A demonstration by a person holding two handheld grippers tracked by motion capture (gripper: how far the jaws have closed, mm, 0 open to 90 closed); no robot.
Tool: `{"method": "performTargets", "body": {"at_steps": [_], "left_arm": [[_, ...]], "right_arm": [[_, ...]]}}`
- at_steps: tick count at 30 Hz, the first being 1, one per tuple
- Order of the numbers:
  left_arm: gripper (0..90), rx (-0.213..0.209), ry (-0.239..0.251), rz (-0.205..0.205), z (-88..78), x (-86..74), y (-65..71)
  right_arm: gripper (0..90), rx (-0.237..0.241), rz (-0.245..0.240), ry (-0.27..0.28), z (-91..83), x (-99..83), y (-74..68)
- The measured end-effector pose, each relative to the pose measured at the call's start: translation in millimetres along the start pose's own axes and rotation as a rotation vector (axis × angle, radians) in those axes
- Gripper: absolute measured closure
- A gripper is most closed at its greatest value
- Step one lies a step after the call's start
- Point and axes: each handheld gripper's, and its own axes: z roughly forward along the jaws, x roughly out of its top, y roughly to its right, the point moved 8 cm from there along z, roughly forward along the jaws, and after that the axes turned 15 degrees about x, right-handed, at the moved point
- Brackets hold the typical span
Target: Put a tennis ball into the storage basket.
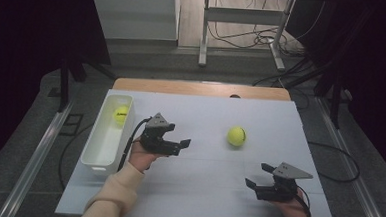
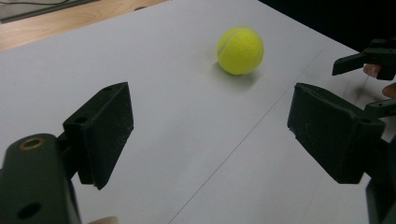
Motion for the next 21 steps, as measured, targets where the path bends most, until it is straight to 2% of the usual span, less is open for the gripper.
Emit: {"method": "performTargets", "body": {"at_steps": [6, 10, 21], "left_arm": [[15.1, -0.004, -0.003, 0.002, 7.7, 4.0, 8.4], [15.1, -0.008, -0.012, 0.023, 12.0, 6.6, 15.8], [15.1, -0.023, -0.021, 0.044, 27.7, 14.7, 26.6]], "right_arm": [[15.0, 0.014, 0.001, 0.007, 1.5, 1.9, -0.9], [15.2, 0.026, -0.005, 0.001, 2.0, 2.3, -2.8], [15.2, 0.015, -0.007, 0.006, 1.3, 3.3, -2.2]]}}
